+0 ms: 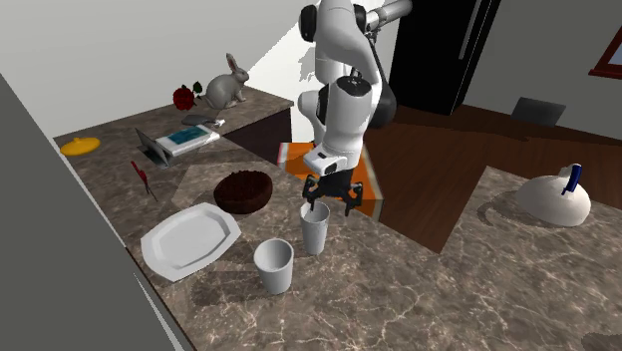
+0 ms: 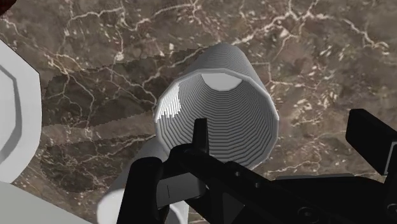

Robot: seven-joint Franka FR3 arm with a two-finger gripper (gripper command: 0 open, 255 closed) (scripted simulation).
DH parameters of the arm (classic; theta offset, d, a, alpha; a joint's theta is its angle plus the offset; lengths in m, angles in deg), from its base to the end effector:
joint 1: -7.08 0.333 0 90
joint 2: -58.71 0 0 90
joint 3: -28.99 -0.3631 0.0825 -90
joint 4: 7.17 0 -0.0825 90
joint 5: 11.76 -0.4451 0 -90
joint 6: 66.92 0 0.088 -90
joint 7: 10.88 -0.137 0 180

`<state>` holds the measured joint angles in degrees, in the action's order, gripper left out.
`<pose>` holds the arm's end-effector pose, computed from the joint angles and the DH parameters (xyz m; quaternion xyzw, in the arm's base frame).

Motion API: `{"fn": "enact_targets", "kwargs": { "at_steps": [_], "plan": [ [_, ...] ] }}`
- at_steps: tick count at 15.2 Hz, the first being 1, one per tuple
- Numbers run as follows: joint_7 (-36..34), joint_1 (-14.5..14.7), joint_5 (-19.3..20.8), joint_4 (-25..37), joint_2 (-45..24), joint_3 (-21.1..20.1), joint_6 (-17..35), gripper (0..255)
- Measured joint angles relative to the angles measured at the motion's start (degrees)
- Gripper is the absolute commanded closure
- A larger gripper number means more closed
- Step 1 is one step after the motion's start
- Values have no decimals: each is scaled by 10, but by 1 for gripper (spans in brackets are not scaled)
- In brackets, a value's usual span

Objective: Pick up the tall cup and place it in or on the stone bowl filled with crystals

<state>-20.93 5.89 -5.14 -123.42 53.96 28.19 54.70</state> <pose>0.6259 -0.0125 0.3939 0.9969 -0.0610 0.0095 0.0481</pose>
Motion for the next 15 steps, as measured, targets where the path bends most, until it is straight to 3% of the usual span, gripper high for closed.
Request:
{"fn": "enact_targets", "kwargs": {
  "at_steps": [6, 12, 13, 15],
  "plan": [
    [0, -3, 3, -18, -23, 3, 41, 0],
    [-2, -3, 3, -19, -27, 3, 45, 0],
    [-2, -3, 3, -19, -27, 3, 45, 255],
    [-2, -3, 3, -19, -27, 3, 45, 255]
  ]
}}
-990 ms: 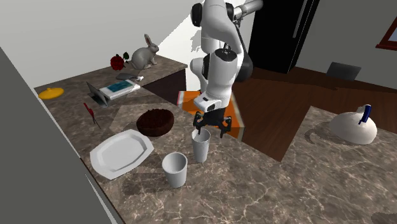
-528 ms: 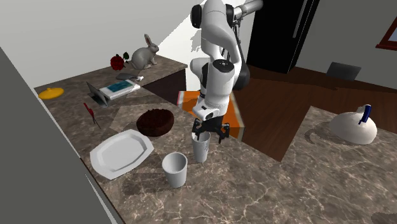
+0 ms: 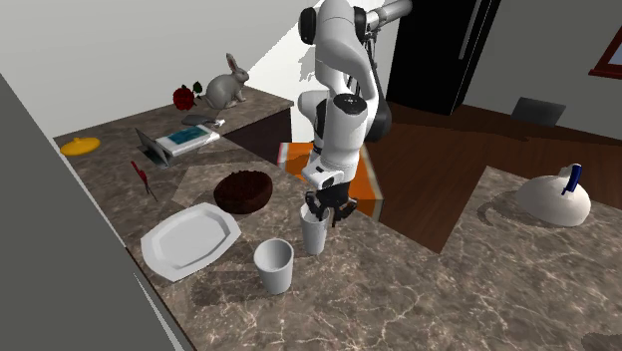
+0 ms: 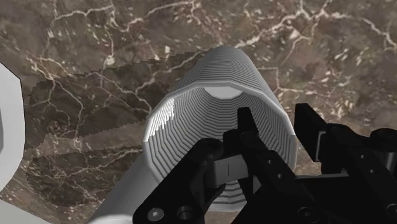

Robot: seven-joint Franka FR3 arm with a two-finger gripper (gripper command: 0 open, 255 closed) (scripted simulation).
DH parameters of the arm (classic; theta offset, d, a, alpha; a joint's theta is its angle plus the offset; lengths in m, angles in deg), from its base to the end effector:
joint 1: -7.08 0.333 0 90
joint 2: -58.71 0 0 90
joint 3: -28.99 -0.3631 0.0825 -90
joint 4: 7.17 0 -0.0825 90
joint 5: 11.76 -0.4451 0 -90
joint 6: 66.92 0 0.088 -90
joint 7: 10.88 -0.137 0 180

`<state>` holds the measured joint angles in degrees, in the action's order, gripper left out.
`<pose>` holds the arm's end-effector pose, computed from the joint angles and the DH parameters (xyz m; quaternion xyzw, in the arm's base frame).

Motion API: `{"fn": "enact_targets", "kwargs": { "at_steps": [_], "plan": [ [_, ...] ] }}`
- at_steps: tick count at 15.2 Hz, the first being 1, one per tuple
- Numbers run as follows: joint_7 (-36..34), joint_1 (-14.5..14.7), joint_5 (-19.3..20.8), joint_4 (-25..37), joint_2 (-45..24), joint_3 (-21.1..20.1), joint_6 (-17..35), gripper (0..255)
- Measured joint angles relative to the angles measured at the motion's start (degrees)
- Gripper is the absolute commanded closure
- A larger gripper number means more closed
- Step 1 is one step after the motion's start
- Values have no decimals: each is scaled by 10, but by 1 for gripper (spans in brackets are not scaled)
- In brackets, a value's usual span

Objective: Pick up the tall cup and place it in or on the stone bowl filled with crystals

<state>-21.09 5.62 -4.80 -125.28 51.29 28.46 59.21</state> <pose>0.6284 -0.0174 0.3552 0.9969 -0.0616 0.0092 0.0480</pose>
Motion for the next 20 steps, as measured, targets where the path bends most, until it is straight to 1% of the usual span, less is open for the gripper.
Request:
{"fn": "enact_targets", "kwargs": {
  "at_steps": [9, 20],
  "plan": [
    [0, 0, 0, 1, 2, 0, -3, 255],
    [9, 0, -6, 44, 34, -1, -78, 255]
  ]
}}
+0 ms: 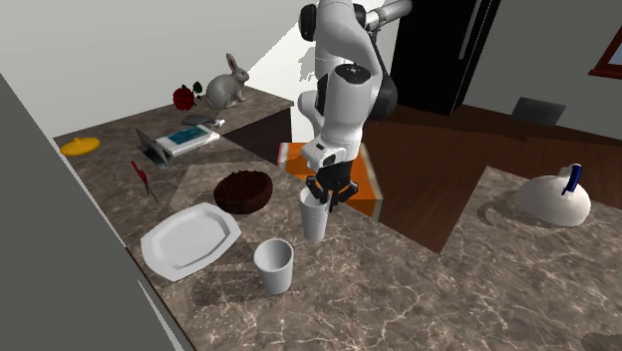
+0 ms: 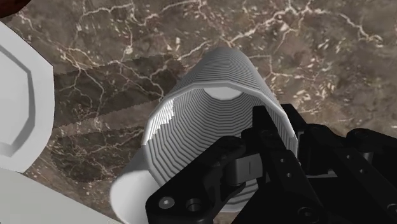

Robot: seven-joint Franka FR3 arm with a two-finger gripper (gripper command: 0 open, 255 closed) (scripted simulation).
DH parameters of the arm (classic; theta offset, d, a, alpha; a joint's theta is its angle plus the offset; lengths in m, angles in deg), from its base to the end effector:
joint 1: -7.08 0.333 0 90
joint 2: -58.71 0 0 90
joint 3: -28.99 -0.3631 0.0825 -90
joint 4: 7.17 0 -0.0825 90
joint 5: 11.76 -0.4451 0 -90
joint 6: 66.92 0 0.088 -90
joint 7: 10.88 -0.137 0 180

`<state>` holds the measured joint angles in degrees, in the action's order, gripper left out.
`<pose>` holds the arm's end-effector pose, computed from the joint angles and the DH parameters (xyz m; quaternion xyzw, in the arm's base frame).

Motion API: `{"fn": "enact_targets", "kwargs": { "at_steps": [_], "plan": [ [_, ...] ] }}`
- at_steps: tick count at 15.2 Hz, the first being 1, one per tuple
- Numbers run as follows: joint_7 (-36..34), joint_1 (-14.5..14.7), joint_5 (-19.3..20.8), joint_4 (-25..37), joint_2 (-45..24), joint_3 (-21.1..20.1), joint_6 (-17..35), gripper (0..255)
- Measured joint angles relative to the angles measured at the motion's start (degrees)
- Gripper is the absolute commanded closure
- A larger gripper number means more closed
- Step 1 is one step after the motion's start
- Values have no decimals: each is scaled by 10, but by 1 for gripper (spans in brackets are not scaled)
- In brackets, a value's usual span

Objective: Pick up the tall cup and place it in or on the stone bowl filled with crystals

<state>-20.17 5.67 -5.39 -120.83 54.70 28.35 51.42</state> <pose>0.6298 -0.0173 0.4203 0.9969 -0.0616 0.0094 0.0481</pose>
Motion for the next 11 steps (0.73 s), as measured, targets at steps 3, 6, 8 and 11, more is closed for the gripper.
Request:
{"fn": "enact_targets", "kwargs": {
  "at_steps": [3, 6, 8, 11],
  "plan": [
    [3, 0, -1, 17, 6, 0, -23, 255],
    [5, 0, -3, 32, 13, 0, -44, 255],
    [7, 0, -3, 43, 16, 0, -59, 255],
    [10, 0, -4, 60, 21, 0, -81, 255]
  ]
}}
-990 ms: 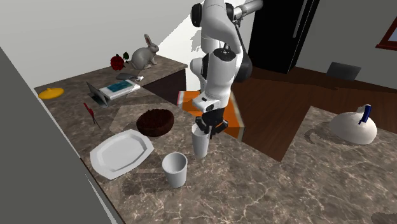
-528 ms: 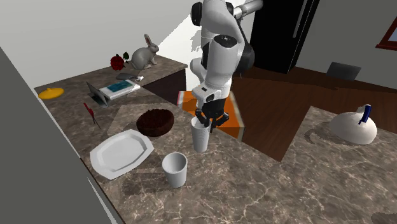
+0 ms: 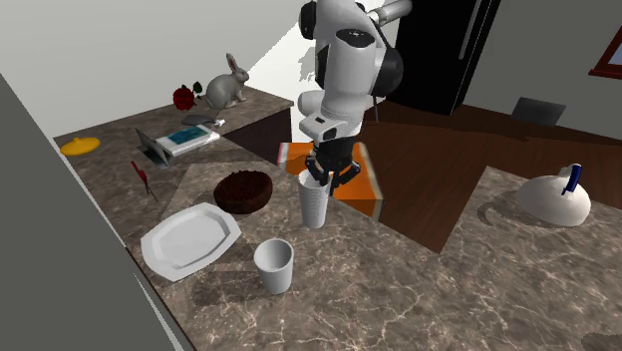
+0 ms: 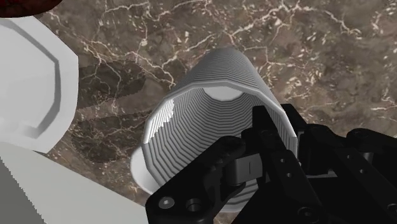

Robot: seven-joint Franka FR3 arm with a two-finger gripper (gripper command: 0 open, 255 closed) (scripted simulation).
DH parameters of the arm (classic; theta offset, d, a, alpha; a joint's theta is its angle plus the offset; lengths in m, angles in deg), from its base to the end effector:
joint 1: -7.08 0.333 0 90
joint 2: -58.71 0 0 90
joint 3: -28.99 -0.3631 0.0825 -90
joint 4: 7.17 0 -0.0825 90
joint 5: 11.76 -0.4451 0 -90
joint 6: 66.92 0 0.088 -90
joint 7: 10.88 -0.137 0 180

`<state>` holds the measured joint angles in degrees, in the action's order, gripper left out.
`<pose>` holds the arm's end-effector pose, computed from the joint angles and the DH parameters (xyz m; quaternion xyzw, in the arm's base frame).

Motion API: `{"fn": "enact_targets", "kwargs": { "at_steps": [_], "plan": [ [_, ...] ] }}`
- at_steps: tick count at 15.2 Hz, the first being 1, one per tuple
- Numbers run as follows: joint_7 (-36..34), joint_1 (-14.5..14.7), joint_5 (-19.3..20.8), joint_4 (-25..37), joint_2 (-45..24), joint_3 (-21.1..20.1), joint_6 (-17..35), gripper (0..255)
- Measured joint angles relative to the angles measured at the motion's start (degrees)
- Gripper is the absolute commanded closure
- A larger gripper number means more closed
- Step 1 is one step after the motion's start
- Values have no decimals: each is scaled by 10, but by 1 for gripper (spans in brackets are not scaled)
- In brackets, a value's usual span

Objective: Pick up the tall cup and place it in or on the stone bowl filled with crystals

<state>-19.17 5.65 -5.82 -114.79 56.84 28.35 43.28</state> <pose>0.6311 -0.0189 0.4871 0.9969 -0.0615 0.0094 0.0480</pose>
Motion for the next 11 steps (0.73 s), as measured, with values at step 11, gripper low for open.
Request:
{"fn": "enact_targets", "kwargs": {
  "at_steps": [11],
  "plan": [
    [10, -1, -2, 64, 11, 1, -74, 255]
  ]
}}
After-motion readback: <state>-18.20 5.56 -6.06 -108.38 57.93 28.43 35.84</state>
